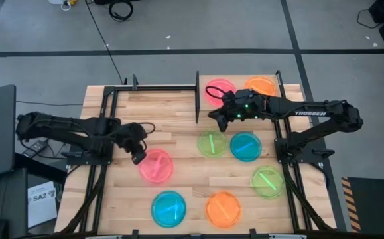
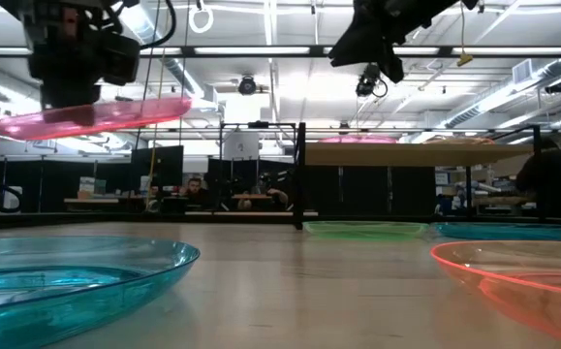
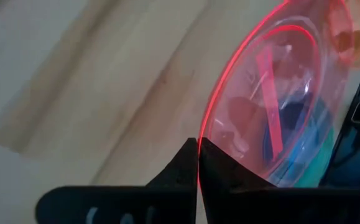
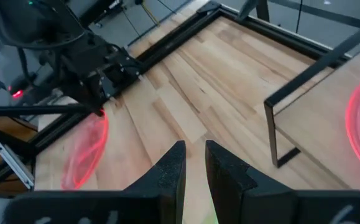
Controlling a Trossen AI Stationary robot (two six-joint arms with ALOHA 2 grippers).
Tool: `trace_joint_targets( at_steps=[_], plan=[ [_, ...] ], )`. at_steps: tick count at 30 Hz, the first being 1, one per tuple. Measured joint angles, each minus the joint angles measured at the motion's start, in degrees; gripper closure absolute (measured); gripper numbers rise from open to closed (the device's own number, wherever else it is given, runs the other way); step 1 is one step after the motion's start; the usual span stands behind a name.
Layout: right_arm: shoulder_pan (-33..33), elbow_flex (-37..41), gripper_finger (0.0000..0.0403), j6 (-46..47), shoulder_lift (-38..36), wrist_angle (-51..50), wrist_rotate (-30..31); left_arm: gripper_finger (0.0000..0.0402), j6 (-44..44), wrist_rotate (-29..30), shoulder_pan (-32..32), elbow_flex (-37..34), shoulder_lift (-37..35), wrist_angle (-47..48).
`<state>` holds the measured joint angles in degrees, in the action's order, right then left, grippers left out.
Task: Place and stack plates onto a shelf
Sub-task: Stack the pink plate on top of the orange plate on the shelf
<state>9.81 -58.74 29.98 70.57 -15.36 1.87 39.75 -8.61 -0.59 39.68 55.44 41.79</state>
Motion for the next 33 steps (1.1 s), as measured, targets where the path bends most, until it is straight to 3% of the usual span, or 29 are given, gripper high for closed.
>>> trace_joint_targets(
  at_steps=[8,19,33],
  plan=[
    [-0.01,0.00,0.0301,1.94,7.02,7.96,-4.00,0.0393,-3.59,0.00,6.59,0.02,0.02,-3.15],
    [-0.21,0.00,0.0296,3.08,22.30,30.91,-12.65,0.0393,-3.69,0.01,12.41,0.02,0.04,-5.72],
    [-1.09,0.02,0.0296,3.56,30.09,38.56,-14.36,0.0393,-4.46,-0.02,15.37,0.02,0.04,-5.67]
  ],
)
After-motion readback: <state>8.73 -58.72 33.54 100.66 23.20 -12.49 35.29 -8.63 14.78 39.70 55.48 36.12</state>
